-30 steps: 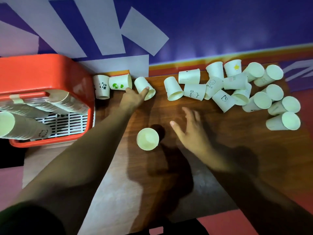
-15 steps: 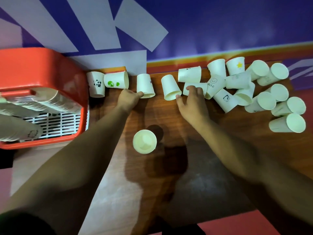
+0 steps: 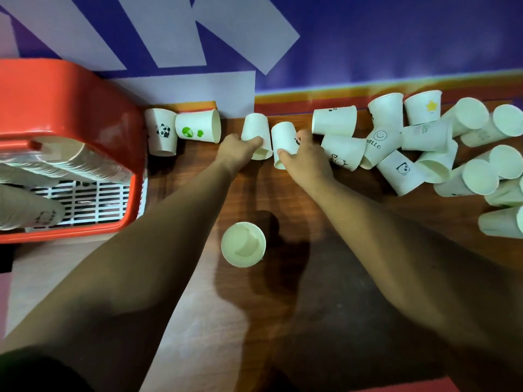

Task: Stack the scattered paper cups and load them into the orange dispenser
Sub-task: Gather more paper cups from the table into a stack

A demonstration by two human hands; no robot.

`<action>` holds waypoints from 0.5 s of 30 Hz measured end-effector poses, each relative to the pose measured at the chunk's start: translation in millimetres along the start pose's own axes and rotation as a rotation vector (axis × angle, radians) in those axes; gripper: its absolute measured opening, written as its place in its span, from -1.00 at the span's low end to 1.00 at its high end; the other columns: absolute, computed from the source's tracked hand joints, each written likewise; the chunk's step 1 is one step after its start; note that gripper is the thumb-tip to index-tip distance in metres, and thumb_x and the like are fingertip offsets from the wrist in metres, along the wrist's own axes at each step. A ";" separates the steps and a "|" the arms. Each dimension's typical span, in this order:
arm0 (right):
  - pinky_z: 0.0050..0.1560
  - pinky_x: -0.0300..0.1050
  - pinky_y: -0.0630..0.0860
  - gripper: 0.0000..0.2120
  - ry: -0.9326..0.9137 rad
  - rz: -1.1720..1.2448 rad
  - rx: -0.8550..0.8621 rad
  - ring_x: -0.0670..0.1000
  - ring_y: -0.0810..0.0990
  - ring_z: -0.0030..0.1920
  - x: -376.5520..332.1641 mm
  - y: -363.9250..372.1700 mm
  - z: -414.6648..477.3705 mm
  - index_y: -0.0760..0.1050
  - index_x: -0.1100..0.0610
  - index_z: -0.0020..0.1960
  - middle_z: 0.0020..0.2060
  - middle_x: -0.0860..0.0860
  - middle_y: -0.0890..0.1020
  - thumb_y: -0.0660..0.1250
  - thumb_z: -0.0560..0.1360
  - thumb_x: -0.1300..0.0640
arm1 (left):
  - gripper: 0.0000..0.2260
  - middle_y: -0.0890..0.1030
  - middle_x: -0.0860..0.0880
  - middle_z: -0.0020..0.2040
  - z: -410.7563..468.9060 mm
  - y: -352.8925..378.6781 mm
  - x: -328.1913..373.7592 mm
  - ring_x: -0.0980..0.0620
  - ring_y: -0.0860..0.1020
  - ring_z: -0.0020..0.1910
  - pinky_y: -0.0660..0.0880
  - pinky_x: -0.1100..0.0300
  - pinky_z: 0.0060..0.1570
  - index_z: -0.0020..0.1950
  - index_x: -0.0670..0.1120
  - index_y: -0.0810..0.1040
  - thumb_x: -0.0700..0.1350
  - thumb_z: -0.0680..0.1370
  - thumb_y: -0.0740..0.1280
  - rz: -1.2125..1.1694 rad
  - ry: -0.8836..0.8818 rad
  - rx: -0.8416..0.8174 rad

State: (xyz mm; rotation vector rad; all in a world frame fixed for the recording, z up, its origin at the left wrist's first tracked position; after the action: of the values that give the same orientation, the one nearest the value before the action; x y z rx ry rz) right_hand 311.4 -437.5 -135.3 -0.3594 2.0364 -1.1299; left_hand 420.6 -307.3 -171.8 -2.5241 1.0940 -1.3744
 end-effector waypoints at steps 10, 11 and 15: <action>-0.22 -0.25 0.45 -0.52 0.221 0.570 -0.030 -0.12 0.52 -0.06 13.4 -16.5 -51.0 0.37 0.08 0.30 0.12 -0.01 0.51 0.37 0.47 -0.08 | -0.45 0.54 -0.13 0.23 -88.1 -72.0 -17.1 -0.10 0.62 0.16 0.65 -0.04 0.07 0.28 -0.02 0.41 -0.03 0.35 0.52 -0.426 0.134 0.012; -0.14 -0.19 0.53 -0.54 0.257 0.648 -0.034 -0.10 0.54 -0.02 15.4 -17.1 -58.9 0.35 0.05 0.31 0.14 -0.01 0.50 0.35 0.49 -0.09 | -0.46 0.53 -0.13 0.24 -99.8 -79.7 -22.1 -0.10 0.62 0.18 0.65 -0.05 0.06 0.26 0.02 0.41 -0.03 0.35 0.53 -0.453 0.152 0.004; 0.00 -0.02 0.64 -0.61 0.336 0.877 -0.098 0.01 0.58 0.10 15.8 -19.9 -90.6 0.32 -0.02 0.31 0.24 0.01 0.44 0.33 0.54 -0.03 | -0.53 0.60 -0.09 0.20 -152.7 -110.6 -40.7 -0.02 0.61 0.19 0.62 -0.05 0.08 0.11 0.10 0.43 0.07 0.33 0.58 -0.389 0.281 0.050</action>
State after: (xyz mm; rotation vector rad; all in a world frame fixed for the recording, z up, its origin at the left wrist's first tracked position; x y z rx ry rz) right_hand 231.9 -403.4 -98.2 0.6739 2.1669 -0.5536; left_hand 352.2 -159.7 -68.1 -2.6629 0.5996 -1.8687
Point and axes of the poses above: each hand's wrist, its own z-axis towards the middle knuckle, its own y-axis out of the palm, x = y × z, the point moved 4 cm from there along z, towards the middle knuckle
